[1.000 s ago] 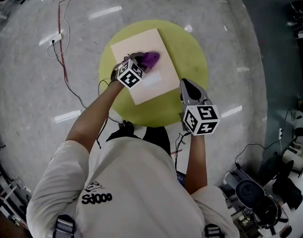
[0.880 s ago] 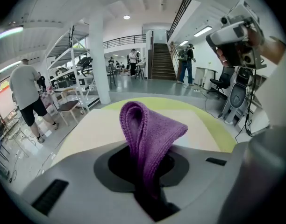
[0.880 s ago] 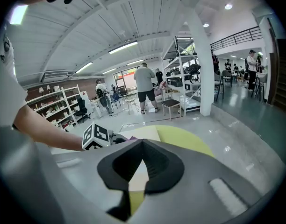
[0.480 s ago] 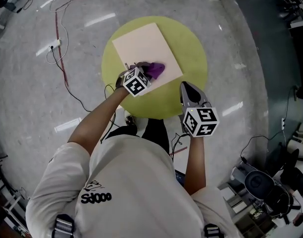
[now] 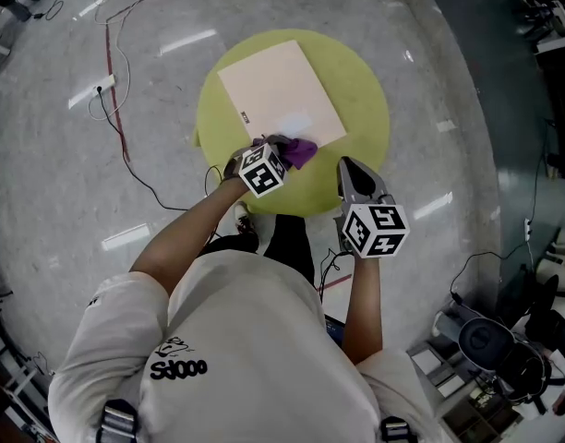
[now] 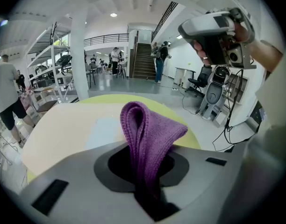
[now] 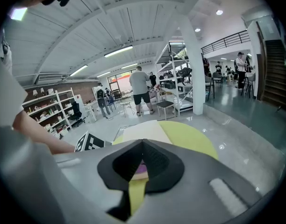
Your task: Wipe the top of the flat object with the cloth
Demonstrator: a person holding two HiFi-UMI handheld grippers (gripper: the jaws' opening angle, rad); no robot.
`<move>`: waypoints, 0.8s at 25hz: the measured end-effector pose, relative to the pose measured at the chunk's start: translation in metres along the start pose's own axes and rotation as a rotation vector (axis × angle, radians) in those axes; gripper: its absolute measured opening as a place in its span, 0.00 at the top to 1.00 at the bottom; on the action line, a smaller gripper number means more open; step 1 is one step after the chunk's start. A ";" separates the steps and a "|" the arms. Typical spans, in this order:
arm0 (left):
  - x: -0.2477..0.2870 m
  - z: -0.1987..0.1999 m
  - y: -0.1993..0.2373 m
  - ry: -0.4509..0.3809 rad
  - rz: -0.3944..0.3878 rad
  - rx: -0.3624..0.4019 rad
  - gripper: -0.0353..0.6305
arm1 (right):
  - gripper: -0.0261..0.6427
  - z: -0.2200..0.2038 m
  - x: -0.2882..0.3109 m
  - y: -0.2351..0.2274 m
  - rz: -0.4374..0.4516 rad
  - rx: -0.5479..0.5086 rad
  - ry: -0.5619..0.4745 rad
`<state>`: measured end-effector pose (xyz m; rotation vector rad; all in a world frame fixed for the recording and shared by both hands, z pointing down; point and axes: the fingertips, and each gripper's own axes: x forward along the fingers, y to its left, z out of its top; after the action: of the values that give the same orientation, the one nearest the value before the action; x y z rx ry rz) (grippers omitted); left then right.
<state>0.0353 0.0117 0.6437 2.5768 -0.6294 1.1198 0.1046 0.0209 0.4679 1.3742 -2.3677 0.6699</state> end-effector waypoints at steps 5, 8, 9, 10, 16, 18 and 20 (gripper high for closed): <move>-0.010 -0.011 -0.016 -0.011 -0.028 -0.008 0.85 | 0.94 0.003 0.002 0.018 0.024 -0.017 -0.011; -0.013 -0.015 -0.017 -0.031 -0.003 -0.014 0.85 | 0.94 0.001 0.002 0.027 0.035 -0.027 -0.013; -0.013 -0.016 -0.016 -0.033 0.005 -0.017 0.85 | 0.95 0.001 0.001 0.029 0.037 -0.030 -0.014; -0.013 -0.017 -0.016 -0.031 0.010 -0.019 0.85 | 0.94 0.001 0.000 0.031 0.037 -0.031 -0.016; -0.012 -0.015 -0.002 -0.029 0.022 -0.058 0.85 | 0.95 0.002 -0.002 0.026 0.033 -0.043 -0.003; -0.012 -0.013 0.004 -0.027 0.034 -0.073 0.85 | 0.94 0.003 0.000 0.023 0.036 -0.044 0.007; -0.014 -0.011 0.013 -0.023 0.045 -0.075 0.85 | 0.95 0.008 0.006 0.022 0.045 -0.046 0.015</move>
<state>0.0135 0.0089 0.6411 2.5270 -0.7243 1.0611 0.0822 0.0212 0.4589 1.2961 -2.3930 0.6316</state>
